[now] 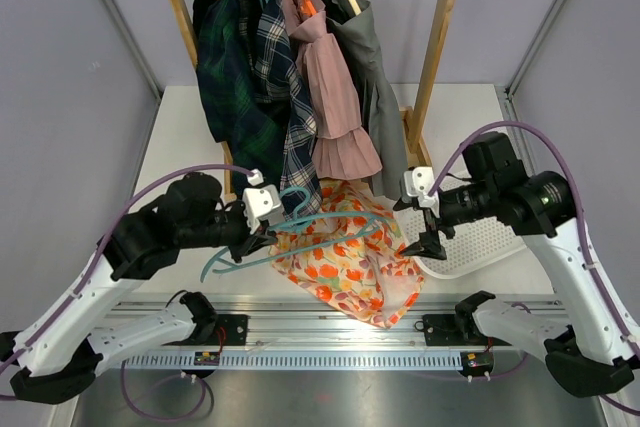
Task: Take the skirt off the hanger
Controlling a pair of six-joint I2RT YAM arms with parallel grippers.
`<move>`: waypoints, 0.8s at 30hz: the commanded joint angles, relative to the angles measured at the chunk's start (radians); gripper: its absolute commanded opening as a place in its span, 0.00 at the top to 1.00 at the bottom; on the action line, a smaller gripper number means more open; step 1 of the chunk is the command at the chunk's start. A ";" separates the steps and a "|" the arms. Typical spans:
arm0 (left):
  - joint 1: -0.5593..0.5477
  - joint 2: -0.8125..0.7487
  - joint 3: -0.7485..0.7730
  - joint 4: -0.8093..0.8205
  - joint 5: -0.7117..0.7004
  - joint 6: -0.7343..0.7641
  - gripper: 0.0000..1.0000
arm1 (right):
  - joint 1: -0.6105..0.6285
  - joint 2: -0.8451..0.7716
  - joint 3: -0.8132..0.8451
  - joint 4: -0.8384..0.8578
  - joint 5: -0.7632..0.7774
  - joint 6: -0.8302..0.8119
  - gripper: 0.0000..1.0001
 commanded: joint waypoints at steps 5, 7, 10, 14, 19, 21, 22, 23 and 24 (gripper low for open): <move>0.002 0.042 0.058 0.117 0.126 0.092 1.00 | -0.005 0.092 -0.033 0.010 -0.159 -0.031 0.09; 0.000 0.047 0.053 0.137 0.146 0.092 1.00 | -0.004 0.124 -0.046 0.025 -0.174 -0.029 0.10; -0.004 0.050 0.042 0.167 0.183 0.097 1.00 | -0.004 0.153 -0.064 0.036 -0.187 -0.043 0.11; -0.007 0.058 0.041 0.179 0.190 0.106 1.00 | 0.001 0.175 -0.092 0.028 -0.263 -0.082 0.24; -0.007 0.059 0.025 0.217 0.178 0.117 1.00 | 0.012 0.184 -0.099 -0.042 -0.340 -0.153 0.69; -0.007 0.061 0.018 0.228 0.171 0.117 1.00 | 0.012 0.179 -0.098 -0.052 -0.331 -0.152 0.88; -0.007 0.059 0.015 0.236 0.167 0.118 1.00 | 0.012 0.173 -0.096 -0.056 -0.325 -0.153 0.95; -0.007 0.058 0.009 0.242 0.161 0.117 1.00 | 0.012 0.172 -0.093 -0.064 -0.311 -0.156 1.00; -0.007 0.052 0.005 0.259 0.143 0.114 1.00 | 0.012 0.158 -0.092 -0.065 -0.308 -0.153 1.00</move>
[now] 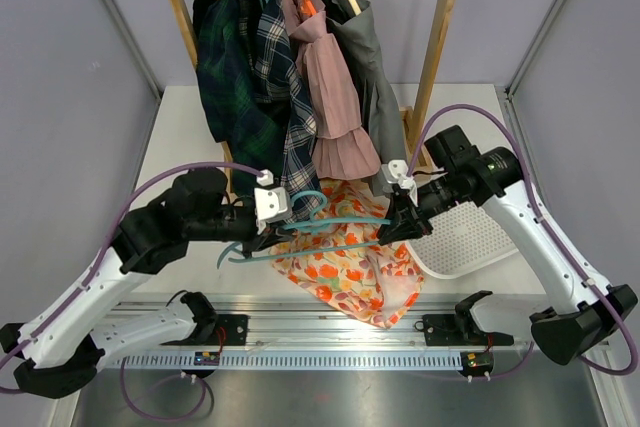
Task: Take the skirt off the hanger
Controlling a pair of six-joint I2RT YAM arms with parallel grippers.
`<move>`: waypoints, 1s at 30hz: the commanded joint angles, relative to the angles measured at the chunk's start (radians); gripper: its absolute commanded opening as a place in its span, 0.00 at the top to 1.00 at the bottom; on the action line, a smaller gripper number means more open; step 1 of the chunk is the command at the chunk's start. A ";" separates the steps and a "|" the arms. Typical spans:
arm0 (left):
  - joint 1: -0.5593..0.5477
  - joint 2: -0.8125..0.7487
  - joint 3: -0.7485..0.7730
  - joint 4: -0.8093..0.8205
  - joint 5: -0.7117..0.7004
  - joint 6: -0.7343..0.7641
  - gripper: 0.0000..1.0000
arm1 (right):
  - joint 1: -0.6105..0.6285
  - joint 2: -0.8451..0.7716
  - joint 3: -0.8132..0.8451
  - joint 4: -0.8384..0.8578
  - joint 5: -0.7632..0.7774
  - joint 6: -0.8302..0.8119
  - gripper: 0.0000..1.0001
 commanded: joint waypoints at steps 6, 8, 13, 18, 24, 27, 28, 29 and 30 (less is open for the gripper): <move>0.005 -0.086 0.097 0.200 -0.241 -0.158 0.01 | -0.004 -0.183 0.016 0.131 0.091 0.213 1.00; 0.007 -0.098 0.169 0.188 -0.282 -0.201 0.01 | -0.009 -0.231 0.030 0.206 0.192 0.306 1.00; 0.007 -0.143 0.384 0.139 -0.546 -0.318 0.01 | -0.052 -0.357 0.079 0.405 0.353 0.556 1.00; 0.005 -0.232 0.339 0.222 -0.716 -0.341 0.01 | -0.051 -0.466 0.096 0.621 0.675 0.849 1.00; 0.005 -0.275 0.153 0.266 -0.730 -0.431 0.01 | -0.072 -0.462 0.170 0.698 1.031 0.982 1.00; 0.005 -0.289 0.073 0.294 -0.709 -0.459 0.01 | -0.074 -0.445 0.200 0.696 1.083 0.991 1.00; 0.005 -0.295 0.050 0.300 -0.703 -0.478 0.01 | -0.074 -0.440 0.206 0.684 1.118 0.997 1.00; 0.005 -0.298 0.035 0.315 -0.690 -0.487 0.01 | -0.075 -0.428 0.206 0.676 1.137 0.999 1.00; 0.007 -0.305 0.003 0.323 -0.686 -0.504 0.01 | -0.074 -0.422 0.208 0.666 1.174 1.005 1.00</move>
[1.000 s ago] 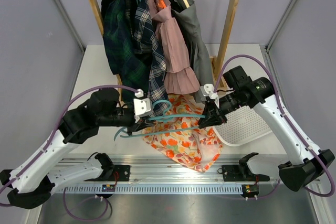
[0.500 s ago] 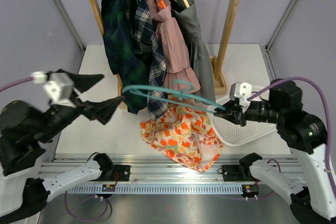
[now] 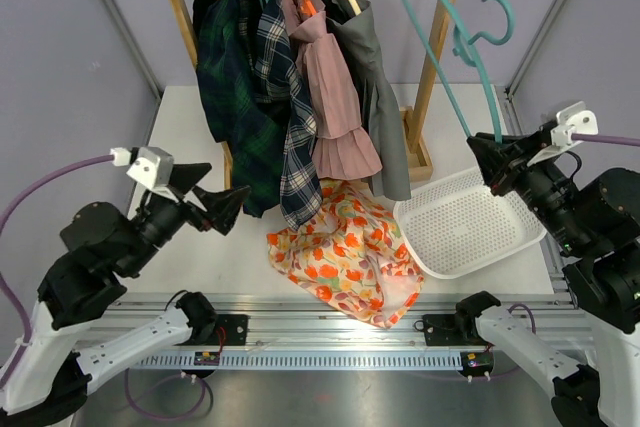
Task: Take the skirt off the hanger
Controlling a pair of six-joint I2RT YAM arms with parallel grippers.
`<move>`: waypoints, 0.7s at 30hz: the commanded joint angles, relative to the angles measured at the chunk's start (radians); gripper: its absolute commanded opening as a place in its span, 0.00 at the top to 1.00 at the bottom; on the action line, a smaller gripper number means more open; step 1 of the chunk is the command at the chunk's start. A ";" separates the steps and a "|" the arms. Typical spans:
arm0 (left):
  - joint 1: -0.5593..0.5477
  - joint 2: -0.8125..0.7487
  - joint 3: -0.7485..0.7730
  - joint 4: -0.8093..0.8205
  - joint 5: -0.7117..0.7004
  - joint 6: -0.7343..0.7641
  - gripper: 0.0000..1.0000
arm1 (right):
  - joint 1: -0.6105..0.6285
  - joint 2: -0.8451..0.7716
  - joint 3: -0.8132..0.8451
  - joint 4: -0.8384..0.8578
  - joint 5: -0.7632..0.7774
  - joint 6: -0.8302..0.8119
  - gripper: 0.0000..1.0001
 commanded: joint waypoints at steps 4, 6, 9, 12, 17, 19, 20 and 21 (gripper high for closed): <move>0.001 -0.019 -0.087 0.083 0.039 -0.103 0.01 | -0.006 0.072 0.032 0.002 0.176 0.053 1.00; 0.001 -0.013 -0.097 0.072 0.061 -0.113 0.01 | -0.006 0.101 0.046 -0.018 0.162 0.056 1.00; 0.001 -0.017 -0.113 0.069 0.081 -0.120 0.01 | -0.006 0.133 0.066 -0.039 0.149 0.056 1.00; 0.000 -0.026 -0.130 0.070 0.090 -0.122 0.01 | -0.006 0.168 0.092 -0.067 0.136 0.070 1.00; 0.001 -0.042 -0.150 0.075 0.101 -0.123 0.01 | -0.012 0.283 0.176 -0.104 0.129 0.082 1.00; 0.001 -0.046 -0.153 0.074 0.102 -0.123 0.01 | -0.036 0.331 0.245 -0.131 0.097 0.087 1.00; 0.001 -0.049 -0.154 0.074 0.104 -0.123 0.01 | -0.083 0.387 0.276 -0.149 0.069 0.092 1.00; 0.001 -0.052 -0.154 0.072 0.105 -0.122 0.01 | -0.116 0.418 0.348 -0.169 -0.009 0.096 1.00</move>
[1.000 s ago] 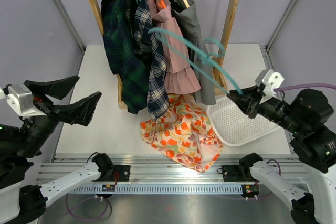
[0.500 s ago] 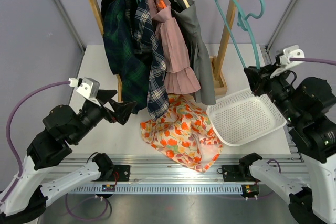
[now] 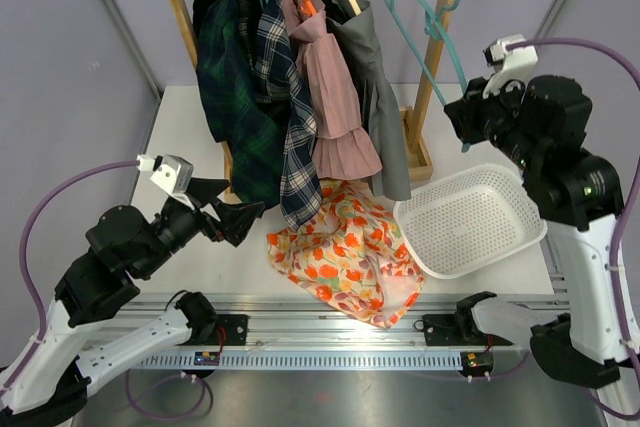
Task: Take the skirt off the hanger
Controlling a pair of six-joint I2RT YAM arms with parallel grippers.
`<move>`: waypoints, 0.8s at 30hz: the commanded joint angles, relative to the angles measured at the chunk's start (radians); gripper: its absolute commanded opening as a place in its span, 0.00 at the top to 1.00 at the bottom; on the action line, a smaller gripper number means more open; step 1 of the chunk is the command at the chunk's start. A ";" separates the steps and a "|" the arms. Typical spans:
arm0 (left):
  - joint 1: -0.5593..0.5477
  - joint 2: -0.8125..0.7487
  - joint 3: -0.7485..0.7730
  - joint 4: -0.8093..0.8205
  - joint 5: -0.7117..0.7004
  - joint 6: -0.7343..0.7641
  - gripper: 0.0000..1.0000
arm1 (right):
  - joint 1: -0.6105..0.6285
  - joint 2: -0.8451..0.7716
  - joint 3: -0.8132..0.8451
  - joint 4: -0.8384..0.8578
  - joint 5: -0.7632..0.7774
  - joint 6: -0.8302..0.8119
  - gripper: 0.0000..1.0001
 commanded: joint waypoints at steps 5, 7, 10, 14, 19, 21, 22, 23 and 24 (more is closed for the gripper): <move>0.001 -0.026 -0.006 0.050 0.027 -0.004 0.01 | -0.159 0.247 0.312 -0.088 -0.232 -0.008 1.00; 0.001 -0.034 -0.015 0.061 0.030 -0.004 0.01 | -0.168 0.315 0.396 -0.112 -0.261 -0.028 1.00; 0.001 -0.043 -0.032 0.069 0.035 -0.004 0.01 | -0.188 0.396 0.551 -0.192 -0.307 -0.036 1.00; 0.001 -0.056 -0.046 0.079 0.044 -0.009 0.01 | -0.208 0.491 0.644 -0.207 -0.315 -0.036 1.00; 0.001 -0.056 -0.054 0.079 0.065 -0.013 0.01 | -0.249 0.556 0.690 -0.235 -0.344 -0.036 1.00; 0.001 -0.056 -0.060 0.082 0.072 -0.012 0.01 | -0.264 0.574 0.717 -0.246 -0.355 -0.045 1.00; 0.001 -0.054 -0.061 0.082 0.076 -0.012 0.01 | -0.269 0.594 0.730 -0.250 -0.358 -0.048 1.00; 0.001 -0.056 -0.065 0.085 0.078 -0.013 0.01 | -0.280 0.603 0.742 -0.252 -0.362 -0.049 1.00; 0.001 -0.056 -0.068 0.089 0.081 -0.015 0.01 | -0.286 0.613 0.748 -0.252 -0.369 -0.049 1.00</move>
